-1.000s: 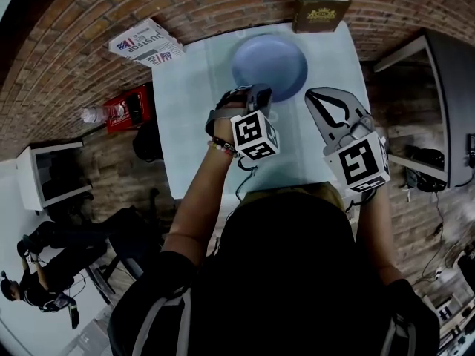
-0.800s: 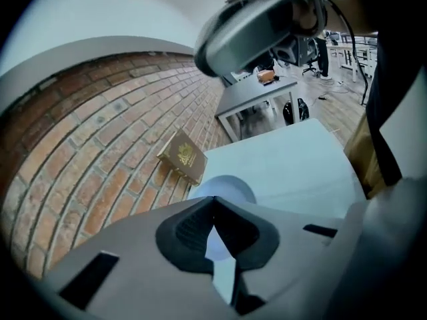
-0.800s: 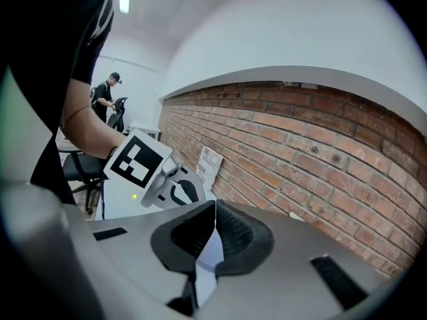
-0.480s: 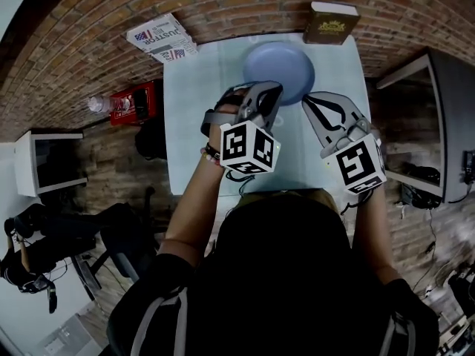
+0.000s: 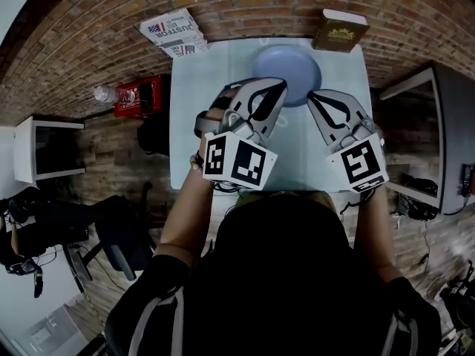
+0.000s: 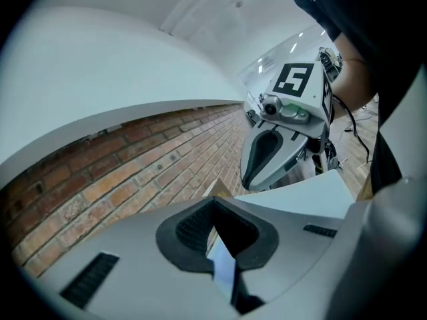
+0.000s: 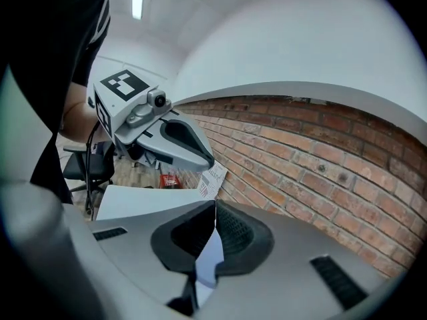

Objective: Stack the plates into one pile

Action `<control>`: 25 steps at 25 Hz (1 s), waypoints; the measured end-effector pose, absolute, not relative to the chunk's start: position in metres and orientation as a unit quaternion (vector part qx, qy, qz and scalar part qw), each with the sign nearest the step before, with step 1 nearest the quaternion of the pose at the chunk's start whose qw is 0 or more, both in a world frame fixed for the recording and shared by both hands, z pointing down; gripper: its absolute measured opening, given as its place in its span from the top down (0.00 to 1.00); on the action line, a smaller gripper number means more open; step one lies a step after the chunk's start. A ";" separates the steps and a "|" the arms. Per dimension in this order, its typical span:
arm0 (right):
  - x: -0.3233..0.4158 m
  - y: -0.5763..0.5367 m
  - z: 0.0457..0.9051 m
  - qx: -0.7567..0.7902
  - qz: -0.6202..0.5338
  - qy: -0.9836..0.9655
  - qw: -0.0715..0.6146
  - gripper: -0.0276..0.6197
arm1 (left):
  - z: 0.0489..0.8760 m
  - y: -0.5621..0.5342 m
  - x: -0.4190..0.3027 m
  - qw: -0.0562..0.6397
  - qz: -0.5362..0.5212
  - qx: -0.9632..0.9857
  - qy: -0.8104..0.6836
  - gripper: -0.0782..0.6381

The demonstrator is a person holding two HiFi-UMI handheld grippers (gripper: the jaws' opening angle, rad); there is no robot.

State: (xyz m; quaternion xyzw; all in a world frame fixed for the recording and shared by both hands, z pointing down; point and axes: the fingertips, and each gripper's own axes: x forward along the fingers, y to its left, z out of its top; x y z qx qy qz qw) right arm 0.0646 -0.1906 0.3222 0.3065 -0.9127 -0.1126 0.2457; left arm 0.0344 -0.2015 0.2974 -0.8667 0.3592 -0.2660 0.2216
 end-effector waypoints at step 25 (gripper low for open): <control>0.046 -0.190 0.306 0.297 -0.166 -0.913 0.223 0.90 | 0.275 -0.203 0.023 0.239 -0.266 -0.848 0.392 0.86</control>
